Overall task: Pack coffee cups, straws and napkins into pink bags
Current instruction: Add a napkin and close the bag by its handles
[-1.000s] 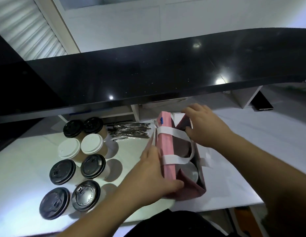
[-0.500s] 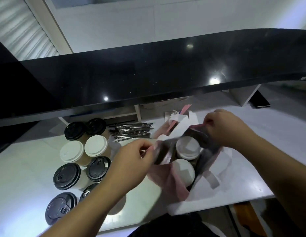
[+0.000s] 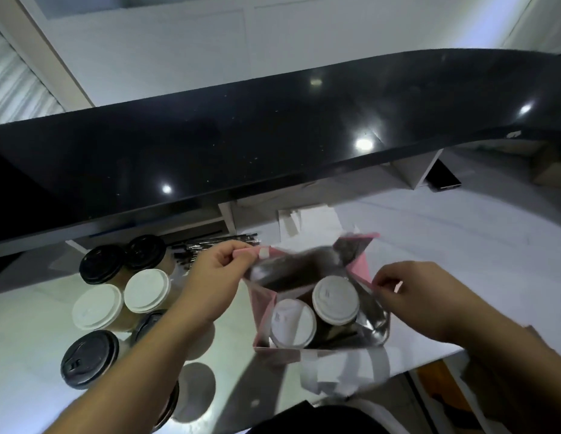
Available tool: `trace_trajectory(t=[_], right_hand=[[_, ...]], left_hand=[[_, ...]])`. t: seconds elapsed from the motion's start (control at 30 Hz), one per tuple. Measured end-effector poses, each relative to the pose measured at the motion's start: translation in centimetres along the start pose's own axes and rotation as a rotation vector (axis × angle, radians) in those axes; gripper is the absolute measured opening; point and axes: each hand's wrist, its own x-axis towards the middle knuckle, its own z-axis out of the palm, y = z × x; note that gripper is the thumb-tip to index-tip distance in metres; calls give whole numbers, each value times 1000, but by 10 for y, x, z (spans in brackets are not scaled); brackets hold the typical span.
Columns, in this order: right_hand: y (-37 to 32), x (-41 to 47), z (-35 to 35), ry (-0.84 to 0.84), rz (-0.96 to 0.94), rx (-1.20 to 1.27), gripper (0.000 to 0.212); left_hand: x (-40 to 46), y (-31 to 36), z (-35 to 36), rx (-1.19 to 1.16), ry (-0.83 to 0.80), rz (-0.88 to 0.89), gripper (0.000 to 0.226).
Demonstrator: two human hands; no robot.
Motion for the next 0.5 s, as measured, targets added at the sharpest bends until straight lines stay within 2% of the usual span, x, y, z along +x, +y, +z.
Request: trace_trajectory(t=[0.1,0.27,0.37,0.43,0.5], right_hand=[[12,16,-18,-89,18,82,30],[47,99,-28,32,112,152,22],[48,158,-14,45,7,66,17],[41,191,-3,-25,-44,19,20],[28,221,8,-113,-97,-12,25]], left_hand=[[1,-2,8,-15,16,-18,18],[6,-9,14,-57,27,3,24],[12,-12,18,-75,49,34,25],[12,-15,21,-108,60,45,14],[12,-19,21,-124,77,59,20]])
